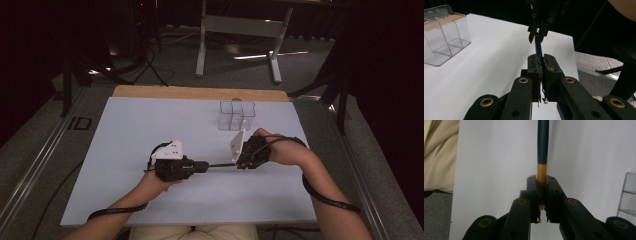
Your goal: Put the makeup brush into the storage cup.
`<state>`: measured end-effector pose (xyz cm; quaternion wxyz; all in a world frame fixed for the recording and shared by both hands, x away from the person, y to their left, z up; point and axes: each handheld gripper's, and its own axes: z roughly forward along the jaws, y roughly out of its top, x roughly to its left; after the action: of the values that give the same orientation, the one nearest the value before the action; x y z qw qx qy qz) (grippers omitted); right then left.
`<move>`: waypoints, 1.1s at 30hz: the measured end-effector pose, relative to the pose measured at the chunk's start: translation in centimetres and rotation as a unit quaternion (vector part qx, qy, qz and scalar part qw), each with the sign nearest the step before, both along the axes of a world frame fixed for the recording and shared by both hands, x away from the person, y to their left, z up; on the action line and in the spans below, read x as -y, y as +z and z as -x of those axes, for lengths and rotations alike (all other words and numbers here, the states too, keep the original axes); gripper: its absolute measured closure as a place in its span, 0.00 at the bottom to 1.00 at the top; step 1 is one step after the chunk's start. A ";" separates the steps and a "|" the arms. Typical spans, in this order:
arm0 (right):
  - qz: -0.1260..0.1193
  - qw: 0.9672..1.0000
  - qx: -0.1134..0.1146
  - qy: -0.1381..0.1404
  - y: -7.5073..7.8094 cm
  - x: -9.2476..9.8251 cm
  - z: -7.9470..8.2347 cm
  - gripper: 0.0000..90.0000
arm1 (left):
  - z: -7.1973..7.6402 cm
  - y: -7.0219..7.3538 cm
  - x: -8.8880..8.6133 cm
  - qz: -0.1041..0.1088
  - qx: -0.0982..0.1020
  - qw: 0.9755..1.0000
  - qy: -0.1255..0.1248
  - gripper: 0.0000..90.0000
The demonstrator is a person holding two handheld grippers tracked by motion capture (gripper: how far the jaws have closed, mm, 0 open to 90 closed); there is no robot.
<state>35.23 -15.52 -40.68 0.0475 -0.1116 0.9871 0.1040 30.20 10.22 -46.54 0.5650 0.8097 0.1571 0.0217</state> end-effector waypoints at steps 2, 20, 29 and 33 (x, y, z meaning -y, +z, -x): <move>0.005 1.000 -0.004 0.010 0.1 -0.1 0.1 0.92 | -0.1 -0.1 0.0 -0.002 -0.003 1.000 -0.006 0.95; 0.033 0.999 -0.002 0.008 0.1 -0.9 0.3 0.93 | -2.2 2.7 3.6 -0.098 -0.033 0.994 -0.027 0.57; 0.023 1.000 0.004 0.007 0.4 -1.2 0.1 0.93 | -2.7 2.7 6.4 -0.150 -0.034 0.987 -0.050 0.65; 0.018 1.000 0.007 0.007 0.5 -1.2 0.0 0.93 | -2.9 2.6 6.9 -0.163 -0.033 0.985 -0.051 0.69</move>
<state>35.27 -14.31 -40.17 0.0516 -0.1204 0.9876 0.0861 33.13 3.34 -43.90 0.4203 0.8982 0.1282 -0.0088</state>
